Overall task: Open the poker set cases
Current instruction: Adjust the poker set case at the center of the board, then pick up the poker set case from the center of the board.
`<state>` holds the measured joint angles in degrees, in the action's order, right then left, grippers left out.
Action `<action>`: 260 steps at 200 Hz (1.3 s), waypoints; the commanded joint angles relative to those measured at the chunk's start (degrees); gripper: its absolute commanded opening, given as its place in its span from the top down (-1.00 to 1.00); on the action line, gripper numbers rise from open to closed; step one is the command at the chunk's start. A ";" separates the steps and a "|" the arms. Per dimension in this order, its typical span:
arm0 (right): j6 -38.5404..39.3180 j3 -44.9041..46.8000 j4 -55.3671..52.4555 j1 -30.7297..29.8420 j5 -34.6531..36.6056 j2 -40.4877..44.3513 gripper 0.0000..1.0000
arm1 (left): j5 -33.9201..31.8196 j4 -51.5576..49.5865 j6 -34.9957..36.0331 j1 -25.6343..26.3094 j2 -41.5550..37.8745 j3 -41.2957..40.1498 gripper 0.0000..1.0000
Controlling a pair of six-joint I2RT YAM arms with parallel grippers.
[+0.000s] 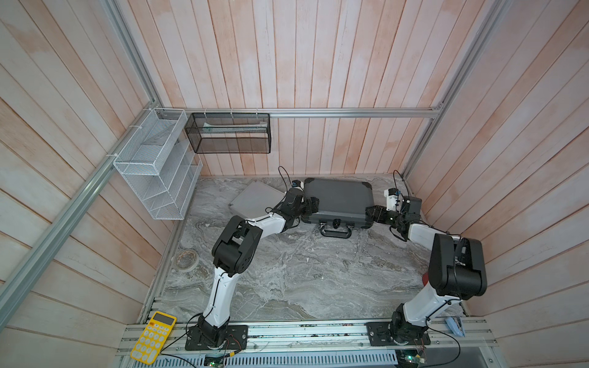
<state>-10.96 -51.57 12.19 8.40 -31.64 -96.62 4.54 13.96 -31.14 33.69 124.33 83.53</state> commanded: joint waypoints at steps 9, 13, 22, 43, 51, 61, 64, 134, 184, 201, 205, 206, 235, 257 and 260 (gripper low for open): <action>-1.90 -0.36 -2.81 -0.08 -2.45 2.28 -0.13 | 12.08 0.58 -1.32 6.05 -3.23 -2.30 -0.80; -2.08 -0.37 -2.90 0.17 -2.28 2.31 -0.14 | 12.08 0.70 -1.50 6.19 -3.45 -2.63 -0.79; -2.31 -0.21 -2.96 0.66 -1.85 2.50 -0.15 | 12.03 1.05 -1.77 6.37 -3.94 -3.19 -0.79; -2.88 0.83 -1.88 1.60 -0.94 3.67 -0.21 | 11.18 0.83 -1.58 6.56 -4.88 -4.00 -0.79; -2.55 1.25 -1.65 1.79 -0.76 4.28 -0.23 | 10.04 0.26 -1.09 6.35 -5.13 -4.22 -0.79; -2.41 1.53 -1.87 1.96 0.35 5.03 -0.24 | 9.50 -0.05 -0.72 5.45 -5.61 -4.52 -0.79; -2.33 1.60 -2.13 2.04 0.69 5.31 -0.24 | 9.46 -0.07 -0.54 5.07 -5.73 -4.59 -0.79; -3.65 2.32 -6.09 2.33 8.87 17.08 -0.30 | 4.78 -0.75 6.41 -0.71 -15.26 -8.51 -0.80; -5.24 7.85 -10.86 -4.36 8.11 24.27 -0.26 | 5.44 1.28 16.68 -0.30 -24.20 -17.19 -0.80; -5.98 11.30 -11.36 -6.07 10.97 25.86 -0.28 | 5.81 -0.53 19.36 -0.23 -26.15 -19.06 -0.80; -6.35 12.35 -11.19 -6.12 11.26 26.29 -0.28 | 5.87 -1.27 19.77 -0.27 -26.53 -19.24 -0.80; -6.44 12.62 -11.12 -6.12 11.34 26.39 -0.29 | 5.90 -1.46 19.92 -0.28 -26.57 -19.30 -0.81; -9.78 19.19 -6.82 -6.29 7.12 26.63 -0.33 | 5.68 -4.52 22.38 0.36 -29.15 -21.88 -0.80; -11.55 21.78 -2.79 -7.36 4.86 24.11 -0.35 | 6.13 -4.20 23.19 1.10 -30.27 -23.95 -0.79; -11.81 22.13 -1.95 -7.64 4.77 23.69 -0.36 | 6.11 -4.19 23.17 1.22 -30.36 -24.12 -0.79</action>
<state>-19.53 -31.53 4.91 2.07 -23.88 -70.78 10.04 11.09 -11.20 33.89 96.42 61.52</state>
